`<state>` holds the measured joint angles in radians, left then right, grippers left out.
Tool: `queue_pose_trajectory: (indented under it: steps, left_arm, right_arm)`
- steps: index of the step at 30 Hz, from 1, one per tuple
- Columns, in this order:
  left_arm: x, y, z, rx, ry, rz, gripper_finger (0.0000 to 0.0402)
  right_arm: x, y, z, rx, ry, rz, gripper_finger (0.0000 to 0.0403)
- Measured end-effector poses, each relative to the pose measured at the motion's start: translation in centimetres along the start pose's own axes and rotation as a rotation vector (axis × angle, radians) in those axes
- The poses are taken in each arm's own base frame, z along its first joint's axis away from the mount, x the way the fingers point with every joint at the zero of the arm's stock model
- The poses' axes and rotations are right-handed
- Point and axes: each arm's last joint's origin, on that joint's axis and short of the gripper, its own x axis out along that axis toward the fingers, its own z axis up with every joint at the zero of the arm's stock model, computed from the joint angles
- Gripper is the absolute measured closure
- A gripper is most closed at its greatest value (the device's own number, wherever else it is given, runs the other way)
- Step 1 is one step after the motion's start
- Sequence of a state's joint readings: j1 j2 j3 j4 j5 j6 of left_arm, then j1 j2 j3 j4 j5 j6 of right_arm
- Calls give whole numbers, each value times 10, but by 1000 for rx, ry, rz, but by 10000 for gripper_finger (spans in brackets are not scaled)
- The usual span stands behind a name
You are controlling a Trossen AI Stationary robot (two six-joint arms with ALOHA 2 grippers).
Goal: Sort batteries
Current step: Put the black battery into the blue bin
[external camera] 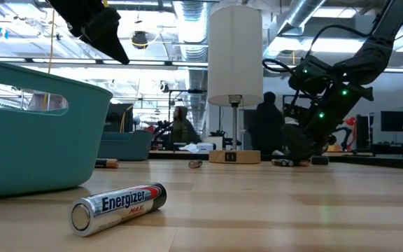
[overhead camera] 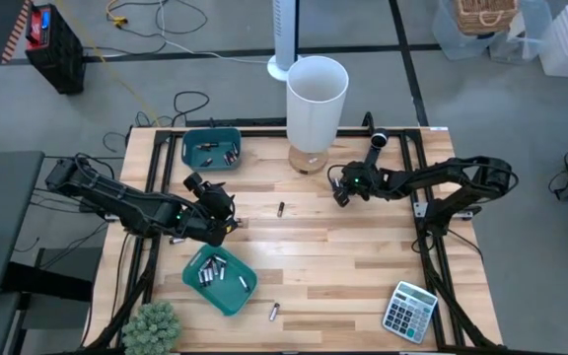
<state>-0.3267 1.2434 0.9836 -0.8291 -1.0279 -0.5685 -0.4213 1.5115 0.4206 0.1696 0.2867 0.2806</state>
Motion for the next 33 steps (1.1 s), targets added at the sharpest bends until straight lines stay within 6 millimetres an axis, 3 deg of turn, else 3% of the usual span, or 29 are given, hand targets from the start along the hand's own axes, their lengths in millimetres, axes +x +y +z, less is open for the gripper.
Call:
queue_pose_trajectory:
  steps: [21,27,33]
  left_arm:
    - [0,0,0,1,0,0,207]
    - [0,0,0,0,0,1,207]
    - [0,0,1,-7,-23,28,207]
  right_arm:
    - [-54,1,29,5,-265,97,381]
    - [-68,20,35,-35,-385,197,381]
    - [-73,52,35,-119,-503,319,381]
